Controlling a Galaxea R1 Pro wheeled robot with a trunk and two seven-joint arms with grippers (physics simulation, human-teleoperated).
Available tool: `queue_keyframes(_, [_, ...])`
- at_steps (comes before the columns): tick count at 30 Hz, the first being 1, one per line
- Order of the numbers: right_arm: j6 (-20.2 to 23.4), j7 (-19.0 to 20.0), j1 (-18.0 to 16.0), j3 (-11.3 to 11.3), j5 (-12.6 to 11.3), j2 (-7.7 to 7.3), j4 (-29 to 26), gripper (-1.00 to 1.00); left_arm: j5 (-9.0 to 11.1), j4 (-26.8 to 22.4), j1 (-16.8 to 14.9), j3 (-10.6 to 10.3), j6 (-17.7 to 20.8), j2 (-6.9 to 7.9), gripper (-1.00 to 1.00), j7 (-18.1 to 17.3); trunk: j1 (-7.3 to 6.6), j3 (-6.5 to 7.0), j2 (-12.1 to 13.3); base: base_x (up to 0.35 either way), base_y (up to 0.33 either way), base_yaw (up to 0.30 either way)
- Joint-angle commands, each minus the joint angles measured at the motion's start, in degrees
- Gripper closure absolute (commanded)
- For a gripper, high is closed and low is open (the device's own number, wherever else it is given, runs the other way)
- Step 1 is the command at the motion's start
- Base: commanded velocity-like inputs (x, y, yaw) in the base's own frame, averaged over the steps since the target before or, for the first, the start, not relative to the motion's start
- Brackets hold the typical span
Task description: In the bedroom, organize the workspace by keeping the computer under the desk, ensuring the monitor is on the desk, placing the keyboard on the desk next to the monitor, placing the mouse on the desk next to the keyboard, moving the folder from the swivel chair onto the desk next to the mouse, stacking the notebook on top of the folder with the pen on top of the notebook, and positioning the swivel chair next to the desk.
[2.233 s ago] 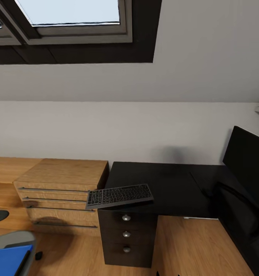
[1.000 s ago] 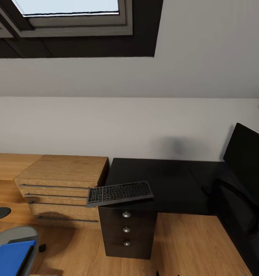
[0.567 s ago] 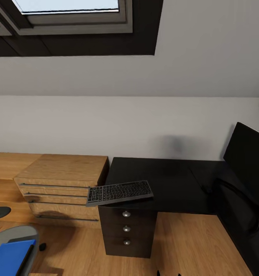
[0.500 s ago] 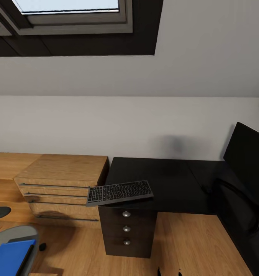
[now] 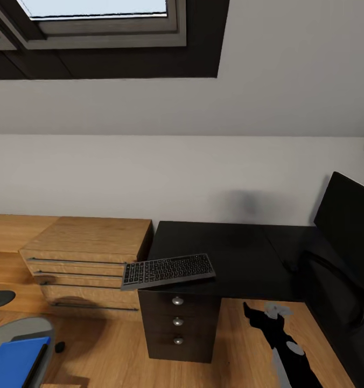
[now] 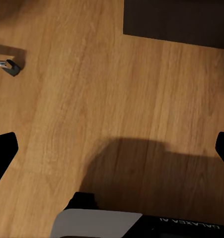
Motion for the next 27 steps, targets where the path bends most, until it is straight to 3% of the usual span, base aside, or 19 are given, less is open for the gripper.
queue_keyframes(1, [6.42,0.4,-0.71,-0.34,-0.02,-0.89,-2.62,-1.0,0.55,0.04,-0.05,-0.51,-0.21,0.04,-1.0,0.29,0.01,-0.08,-0.05,0.025,-0.036,0.0])
queue_keyframes(3, [10.88,0.27,-2.55,-0.38,0.02,-1.85,-3.63,-1.0,0.55,0.04,-0.05,-0.51,-0.21,0.06,-1.0,0.29,0.01,-0.08,-0.05,0.072,-0.079,0.0])
queue_keyframes(4, [14.96,-0.2,-6.52,-0.41,0.04,-3.44,-1.91,-1.0,0.55,0.04,-0.05,-0.52,-0.21,0.08,-1.0,0.29,0.01,-0.08,-0.05,0.162,-0.166,0.0])
queue_keyframes(5, [16.37,-0.73,-9.28,-0.42,0.06,-4.92,2.04,-1.0,0.55,0.04,-0.05,-0.52,-0.21,0.08,-1.0,0.29,0.01,-0.08,-0.05,0.19,-0.194,0.0])
queue_keyframes(7, [16.97,-1.61,-13.56,-0.43,0.01,-7.82,11.76,-1.0,0.55,0.04,-0.05,-0.53,-0.21,0.09,-1.0,0.29,0.01,-0.08,-0.05,0.214,-0.217,0.0])
queue_keyframes(9, [16.24,-1.85,-15.52,-0.43,0.04,-8.88,16.18,-1.0,0.55,0.04,-0.05,-0.5,-0.21,0.07,-1.0,0.29,0.01,-0.08,-0.05,0.226,-0.228,0.0])
queue_keyframes(10, [13.65,-2.54,-19.53,-0.43,0.06,-10.37,22.51,-1.0,0.55,0.04,-0.05,-0.45,-0.21,0.09,-1.0,0.29,0.01,-0.08,-0.05,0.237,-0.24,0.0])
queue_keyframes(27, [9.85,-5.34,-21.09,-0.27,0.26,-11.01,25.09,-1.0,0.55,0.04,-0.05,-0.3,-0.23,0.01,-1.0,0.29,0.01,-0.08,-0.05,0.238,-0.239,0.0])
